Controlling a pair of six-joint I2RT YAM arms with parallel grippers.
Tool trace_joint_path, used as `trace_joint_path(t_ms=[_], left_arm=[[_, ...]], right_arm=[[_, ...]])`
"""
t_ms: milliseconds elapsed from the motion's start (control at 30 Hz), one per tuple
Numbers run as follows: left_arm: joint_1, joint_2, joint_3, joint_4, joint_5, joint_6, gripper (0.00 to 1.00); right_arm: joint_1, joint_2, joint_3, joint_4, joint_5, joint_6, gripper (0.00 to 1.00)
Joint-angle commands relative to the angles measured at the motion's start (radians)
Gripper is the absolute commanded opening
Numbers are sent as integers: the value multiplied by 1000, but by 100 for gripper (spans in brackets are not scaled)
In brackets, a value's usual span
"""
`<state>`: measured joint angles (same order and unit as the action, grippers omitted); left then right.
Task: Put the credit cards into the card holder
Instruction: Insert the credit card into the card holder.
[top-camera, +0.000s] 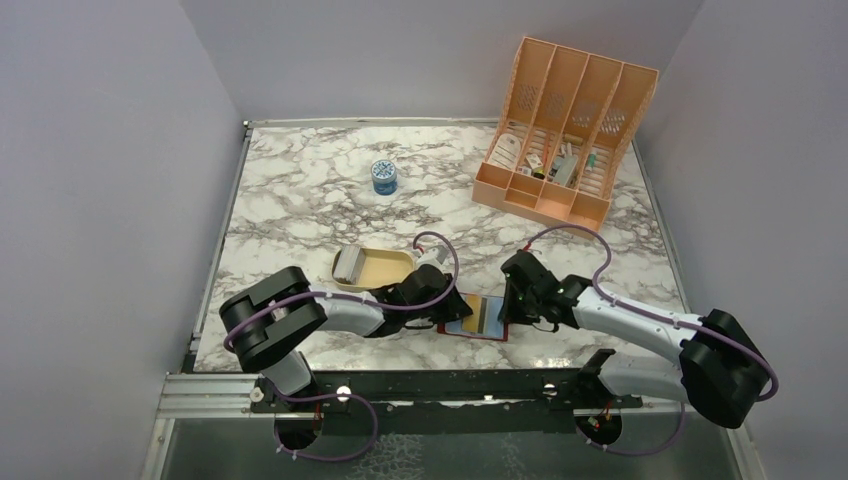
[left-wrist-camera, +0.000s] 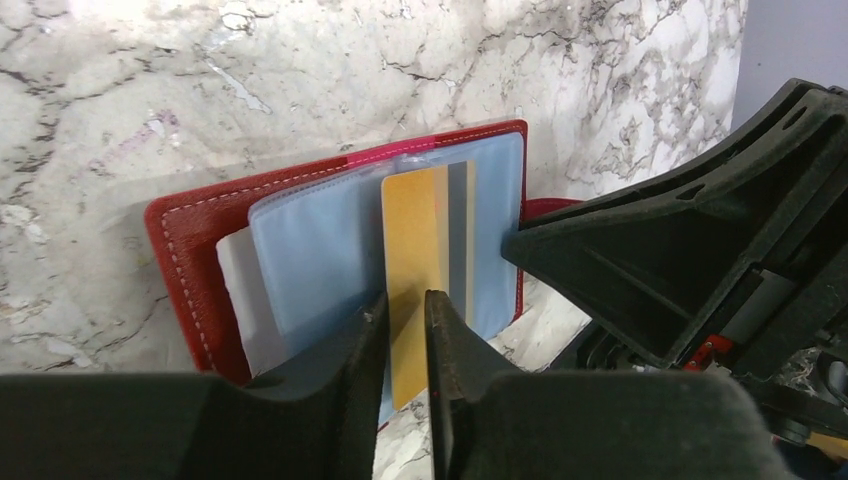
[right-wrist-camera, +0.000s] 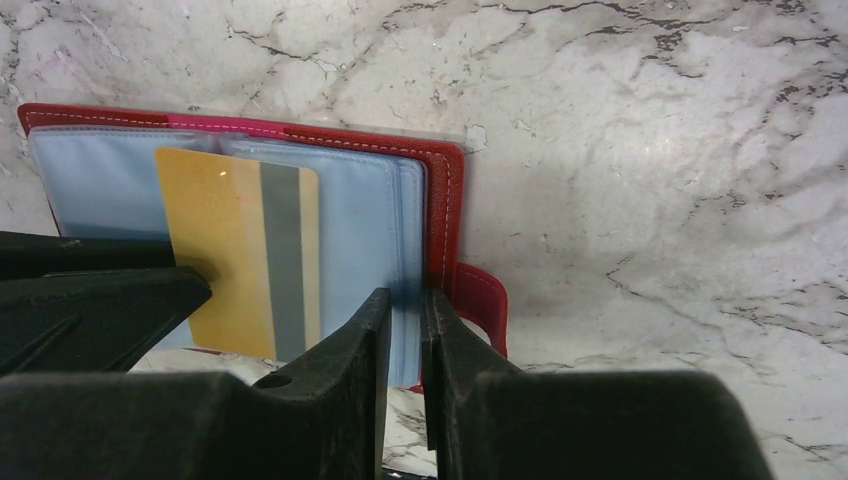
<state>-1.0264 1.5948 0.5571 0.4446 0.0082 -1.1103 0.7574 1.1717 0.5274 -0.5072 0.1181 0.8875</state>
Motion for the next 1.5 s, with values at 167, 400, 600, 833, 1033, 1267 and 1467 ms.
trace_joint_path(t_ms=[167,400,600,833,1033,1267,1467], left_arm=[[-34,43,65,10,-18,4,20],[-44,27,64,-5,-40,8,31],[-44,-21,73,-79,-86,30,39],[-46,5,90,-87,-66,31,45],[-49,44,120,-87,-37,37,43],[-58,62,149,-87,-28,38,41],[-70,69,162,-90,-42,39,40]], right_arm=[[2,23,-26,69,-20,19,16],[2,22,-19,61,-21,19,16],[2,-55,29,-30,9,14,16],[2,-74,39,-57,33,11,16],[2,-34,12,-31,62,21,16],[2,19,-13,33,25,20,15],[2,25,-19,49,26,14,15]])
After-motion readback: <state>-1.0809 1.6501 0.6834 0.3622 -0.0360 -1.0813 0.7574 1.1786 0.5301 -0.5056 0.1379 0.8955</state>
